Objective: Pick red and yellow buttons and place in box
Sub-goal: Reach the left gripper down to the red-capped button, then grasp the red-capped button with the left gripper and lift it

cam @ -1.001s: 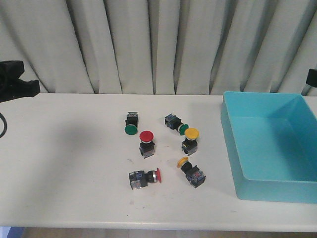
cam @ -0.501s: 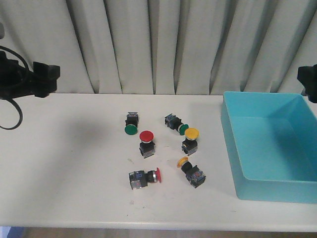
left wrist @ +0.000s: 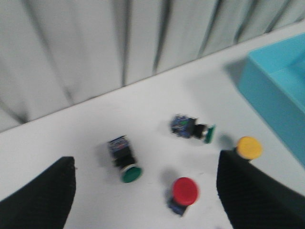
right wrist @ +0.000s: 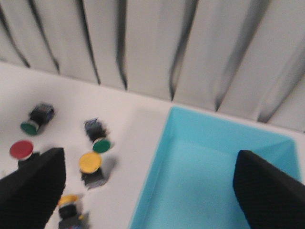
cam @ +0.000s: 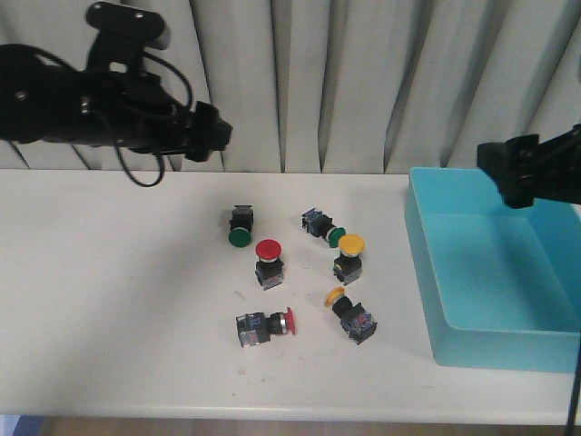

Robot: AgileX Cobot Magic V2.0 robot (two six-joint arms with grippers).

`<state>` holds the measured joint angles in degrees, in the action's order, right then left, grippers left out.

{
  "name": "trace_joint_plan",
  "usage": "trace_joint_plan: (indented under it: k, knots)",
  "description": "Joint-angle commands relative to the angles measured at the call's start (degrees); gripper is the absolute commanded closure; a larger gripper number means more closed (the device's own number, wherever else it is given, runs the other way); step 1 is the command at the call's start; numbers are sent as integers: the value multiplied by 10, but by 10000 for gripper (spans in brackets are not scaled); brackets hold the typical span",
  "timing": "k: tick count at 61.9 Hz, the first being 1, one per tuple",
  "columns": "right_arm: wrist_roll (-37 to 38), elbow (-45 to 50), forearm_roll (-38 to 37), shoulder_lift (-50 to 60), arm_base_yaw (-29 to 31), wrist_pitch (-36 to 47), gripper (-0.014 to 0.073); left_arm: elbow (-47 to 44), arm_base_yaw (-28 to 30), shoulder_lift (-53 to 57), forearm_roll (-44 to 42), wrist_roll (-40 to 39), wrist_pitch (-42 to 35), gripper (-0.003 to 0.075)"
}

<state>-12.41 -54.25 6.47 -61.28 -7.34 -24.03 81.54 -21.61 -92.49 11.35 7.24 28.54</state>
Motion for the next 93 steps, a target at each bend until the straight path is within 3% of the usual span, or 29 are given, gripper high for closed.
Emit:
trace_joint_plan:
  k: [1, 11, 20, 36, 51, 78, 85, 93]
  knots:
    - [7, -18, 2, -36, -17, 26, -76, 80, -17, -40, 36, 4, 31, 141]
    - [7, -18, 2, -102, -31, 36, -57, 161, -35, -137, 37, 15, 115, 141]
    - [7, -18, 6, -141, -31, 38, -26, 195, -36, -199, 40, 14, 136, 141]
    - [5, -18, 21, -156, -31, 38, 36, 201, -36, -260, 40, 14, 124, 141]
    - [5, -18, 23, -156, -33, 37, 38, 202, -36, -296, 40, 14, 84, 141]
    - [4, -18, 28, -156, -33, 36, 38, 240, -36, -346, 50, 14, 98, 142]
    - [4, -18, 28, -156, -33, 36, 38, 250, -36, -355, 56, 13, 111, 167]
    - [4, -18, 28, -156, -33, 35, 38, 260, -36, -365, 55, 4, 127, 251]
